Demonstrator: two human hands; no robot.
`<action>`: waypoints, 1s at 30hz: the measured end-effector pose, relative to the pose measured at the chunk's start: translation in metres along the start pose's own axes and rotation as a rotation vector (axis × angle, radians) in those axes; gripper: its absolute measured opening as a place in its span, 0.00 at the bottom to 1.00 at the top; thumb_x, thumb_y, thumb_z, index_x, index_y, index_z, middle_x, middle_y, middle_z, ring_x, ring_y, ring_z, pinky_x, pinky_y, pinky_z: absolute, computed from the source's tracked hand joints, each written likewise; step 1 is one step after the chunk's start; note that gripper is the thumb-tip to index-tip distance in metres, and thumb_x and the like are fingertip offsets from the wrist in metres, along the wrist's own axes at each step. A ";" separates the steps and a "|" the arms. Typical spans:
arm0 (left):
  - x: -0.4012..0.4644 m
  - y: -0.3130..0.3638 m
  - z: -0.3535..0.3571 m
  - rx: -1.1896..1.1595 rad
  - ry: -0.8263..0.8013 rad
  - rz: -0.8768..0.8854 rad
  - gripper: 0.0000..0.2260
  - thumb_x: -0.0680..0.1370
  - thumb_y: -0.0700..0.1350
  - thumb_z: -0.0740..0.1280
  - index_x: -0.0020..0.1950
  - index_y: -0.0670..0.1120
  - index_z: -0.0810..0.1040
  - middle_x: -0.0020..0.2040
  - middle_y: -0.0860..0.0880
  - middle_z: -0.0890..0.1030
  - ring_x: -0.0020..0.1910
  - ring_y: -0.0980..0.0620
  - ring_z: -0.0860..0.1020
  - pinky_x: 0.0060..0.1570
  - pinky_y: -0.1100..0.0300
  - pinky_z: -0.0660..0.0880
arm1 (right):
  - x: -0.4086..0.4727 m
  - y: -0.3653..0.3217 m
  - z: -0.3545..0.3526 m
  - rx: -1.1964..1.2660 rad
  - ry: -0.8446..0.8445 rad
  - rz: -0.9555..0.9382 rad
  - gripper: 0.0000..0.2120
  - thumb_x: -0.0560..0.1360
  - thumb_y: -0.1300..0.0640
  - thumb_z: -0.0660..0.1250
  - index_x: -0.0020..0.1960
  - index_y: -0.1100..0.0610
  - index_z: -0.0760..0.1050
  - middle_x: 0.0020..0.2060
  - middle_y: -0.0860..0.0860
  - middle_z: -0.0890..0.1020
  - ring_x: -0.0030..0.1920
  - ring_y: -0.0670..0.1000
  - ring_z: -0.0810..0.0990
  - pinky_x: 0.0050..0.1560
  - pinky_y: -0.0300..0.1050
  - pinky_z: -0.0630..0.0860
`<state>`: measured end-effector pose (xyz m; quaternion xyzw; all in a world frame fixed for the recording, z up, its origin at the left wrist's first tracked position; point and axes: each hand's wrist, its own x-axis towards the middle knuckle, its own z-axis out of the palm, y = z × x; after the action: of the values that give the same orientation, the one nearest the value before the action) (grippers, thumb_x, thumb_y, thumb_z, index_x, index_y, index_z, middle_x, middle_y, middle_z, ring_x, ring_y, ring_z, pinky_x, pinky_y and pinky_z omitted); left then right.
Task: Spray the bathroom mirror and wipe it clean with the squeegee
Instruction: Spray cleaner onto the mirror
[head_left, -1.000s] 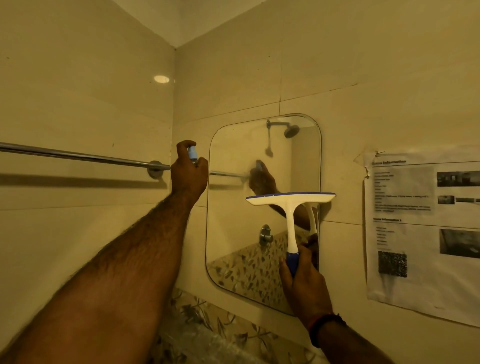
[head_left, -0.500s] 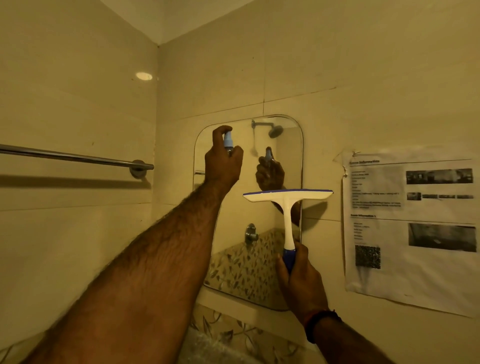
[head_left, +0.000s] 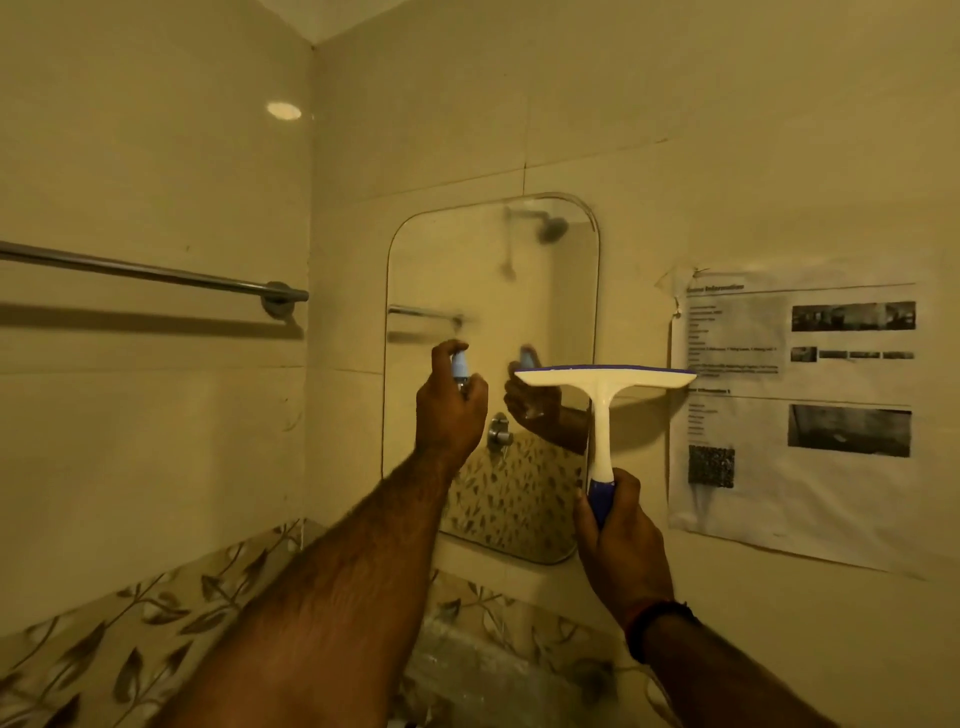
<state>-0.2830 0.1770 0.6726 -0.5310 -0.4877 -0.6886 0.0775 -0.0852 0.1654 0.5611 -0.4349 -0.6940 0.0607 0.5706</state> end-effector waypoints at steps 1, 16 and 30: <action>-0.011 -0.008 -0.001 0.008 -0.003 -0.015 0.19 0.80 0.43 0.64 0.69 0.54 0.65 0.37 0.51 0.77 0.30 0.57 0.74 0.24 0.71 0.69 | -0.003 0.000 0.000 -0.002 -0.007 -0.007 0.21 0.77 0.43 0.59 0.65 0.50 0.60 0.43 0.50 0.77 0.37 0.49 0.77 0.34 0.43 0.75; -0.102 -0.059 -0.022 0.115 -0.086 -0.184 0.17 0.80 0.43 0.63 0.67 0.52 0.67 0.44 0.46 0.79 0.37 0.45 0.79 0.36 0.51 0.79 | -0.027 -0.006 0.010 -0.005 -0.033 -0.027 0.20 0.77 0.46 0.60 0.65 0.53 0.61 0.43 0.54 0.78 0.38 0.54 0.76 0.36 0.45 0.71; -0.117 -0.062 -0.024 0.168 -0.078 -0.129 0.18 0.79 0.42 0.64 0.68 0.52 0.67 0.45 0.47 0.79 0.36 0.50 0.77 0.34 0.58 0.74 | -0.035 -0.018 0.016 0.000 -0.013 -0.071 0.20 0.78 0.47 0.60 0.66 0.55 0.61 0.39 0.49 0.75 0.35 0.51 0.73 0.35 0.42 0.68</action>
<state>-0.2877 0.1424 0.5428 -0.5165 -0.5794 -0.6278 0.0581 -0.1091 0.1375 0.5401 -0.4095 -0.7127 0.0433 0.5679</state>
